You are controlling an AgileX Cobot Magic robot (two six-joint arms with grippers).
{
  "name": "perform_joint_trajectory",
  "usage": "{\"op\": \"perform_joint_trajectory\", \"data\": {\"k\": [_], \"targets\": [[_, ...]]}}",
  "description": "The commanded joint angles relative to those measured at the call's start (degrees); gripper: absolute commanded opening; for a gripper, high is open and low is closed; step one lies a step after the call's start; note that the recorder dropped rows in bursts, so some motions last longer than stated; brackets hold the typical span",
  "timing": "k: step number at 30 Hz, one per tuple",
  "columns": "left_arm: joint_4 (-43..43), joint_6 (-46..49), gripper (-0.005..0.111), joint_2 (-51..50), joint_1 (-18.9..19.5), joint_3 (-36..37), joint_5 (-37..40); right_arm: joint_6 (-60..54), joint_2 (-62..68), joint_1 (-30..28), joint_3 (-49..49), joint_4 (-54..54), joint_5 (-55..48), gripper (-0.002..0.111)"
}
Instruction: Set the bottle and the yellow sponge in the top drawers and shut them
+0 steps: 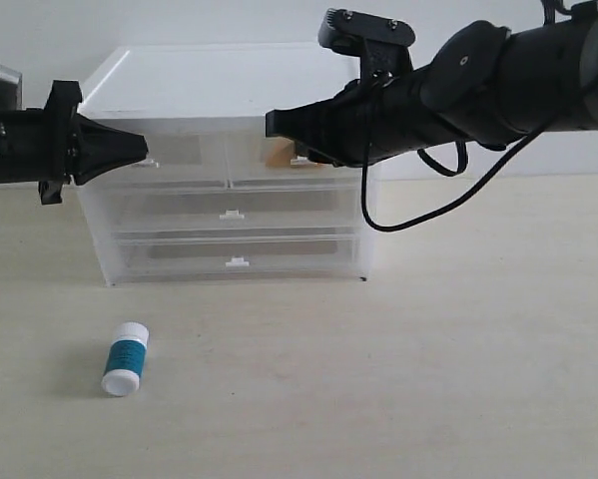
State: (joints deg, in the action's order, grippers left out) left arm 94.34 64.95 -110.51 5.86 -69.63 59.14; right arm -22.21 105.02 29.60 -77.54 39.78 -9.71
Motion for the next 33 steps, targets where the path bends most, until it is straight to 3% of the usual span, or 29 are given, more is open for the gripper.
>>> {"op": "perform_joint_trajectory", "data": {"k": [1,5,10,16,30,33], "targets": [[-2.03,-1.43,0.004,-0.13,1.59,-0.36,3.43,-2.42,-1.08,-0.43,-0.5,-1.48,-6.5,0.027],[-2.74,-1.99,0.004,-0.13,3.27,0.0,6.13,-3.72,-1.08,-0.43,-0.5,-1.62,-8.83,0.027],[-2.76,-1.99,0.004,-0.13,3.58,2.23,7.28,-3.42,-0.96,-0.43,-0.5,-1.62,-3.12,0.027],[-3.57,-1.99,0.004,-0.13,3.58,3.35,10.11,-3.27,0.25,-0.43,-0.5,-1.11,1.82,0.056],[-3.35,-2.88,0.004,-0.13,3.58,3.35,9.56,-4.26,2.4,-0.43,-0.5,-1.45,7.81,0.051],[-3.28,-2.88,0.013,-0.24,3.58,3.15,9.4,-4.91,2.4,-0.43,-0.5,-1.45,7.81,0.051]]}}
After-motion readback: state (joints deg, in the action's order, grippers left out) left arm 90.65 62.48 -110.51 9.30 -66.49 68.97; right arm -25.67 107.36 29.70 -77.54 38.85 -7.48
